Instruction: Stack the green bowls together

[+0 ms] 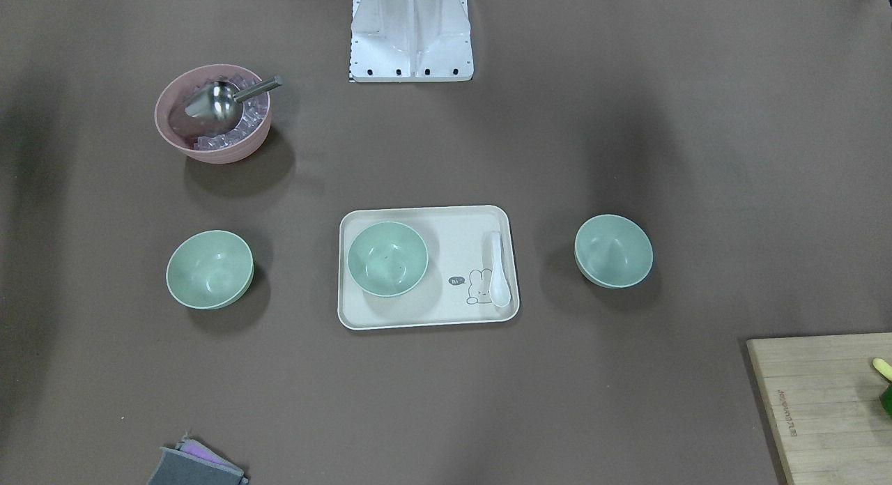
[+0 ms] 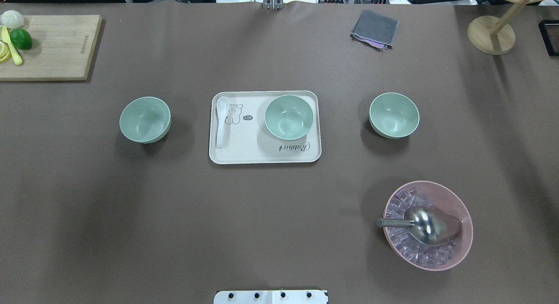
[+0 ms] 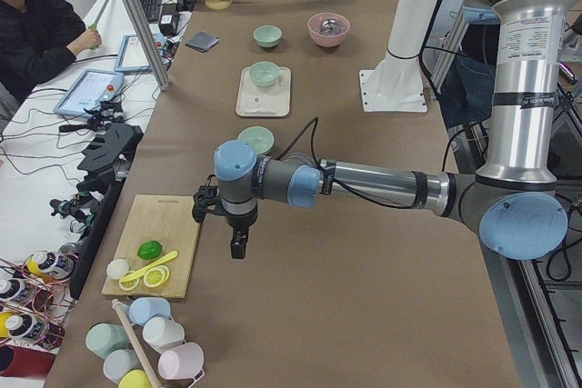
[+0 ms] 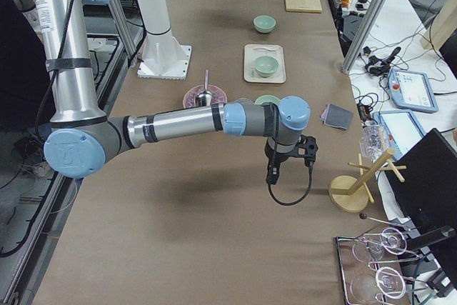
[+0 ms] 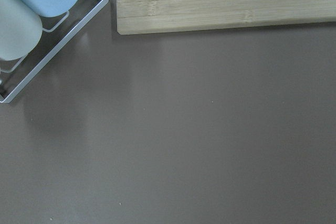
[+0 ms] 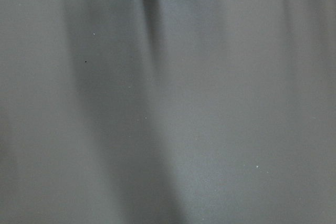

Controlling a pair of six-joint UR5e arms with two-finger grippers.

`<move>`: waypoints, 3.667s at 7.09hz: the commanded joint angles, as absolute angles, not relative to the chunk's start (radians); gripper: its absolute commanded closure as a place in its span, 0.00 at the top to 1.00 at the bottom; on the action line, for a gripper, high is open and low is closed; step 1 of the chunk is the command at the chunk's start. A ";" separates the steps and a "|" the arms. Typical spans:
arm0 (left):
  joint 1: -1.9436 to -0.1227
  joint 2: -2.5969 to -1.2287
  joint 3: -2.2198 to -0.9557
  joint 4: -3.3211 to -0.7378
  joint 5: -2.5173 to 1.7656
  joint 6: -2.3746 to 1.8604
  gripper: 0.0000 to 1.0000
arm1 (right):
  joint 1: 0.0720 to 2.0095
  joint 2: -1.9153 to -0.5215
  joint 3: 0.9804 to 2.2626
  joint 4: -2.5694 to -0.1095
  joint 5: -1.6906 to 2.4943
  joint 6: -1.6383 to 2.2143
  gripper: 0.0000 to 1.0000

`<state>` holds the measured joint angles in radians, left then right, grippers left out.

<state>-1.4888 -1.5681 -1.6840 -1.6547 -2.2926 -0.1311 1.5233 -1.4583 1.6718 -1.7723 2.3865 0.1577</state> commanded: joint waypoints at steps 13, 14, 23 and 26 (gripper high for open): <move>-0.877 -1.905 -1.534 -1.959 -2.117 -0.821 0.88 | 1.407 -1.382 1.697 -1.733 2.411 0.271 1.00; -0.877 -1.908 -1.534 -1.959 -2.118 -0.819 0.51 | 1.391 -1.381 1.697 -1.712 2.411 0.293 1.00; -1.014 -2.055 -1.586 -1.766 -2.352 -0.923 0.00 | 1.142 -1.204 1.671 -1.683 2.285 0.490 0.99; -1.011 -2.072 -1.601 -1.764 -2.350 -0.960 0.00 | 0.999 -1.186 1.509 -1.334 2.208 0.685 0.99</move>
<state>-1.0112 -2.0646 -1.5978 -1.7675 -2.3505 -0.9522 1.0518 -1.1920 1.5838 -1.4817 2.2384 0.6038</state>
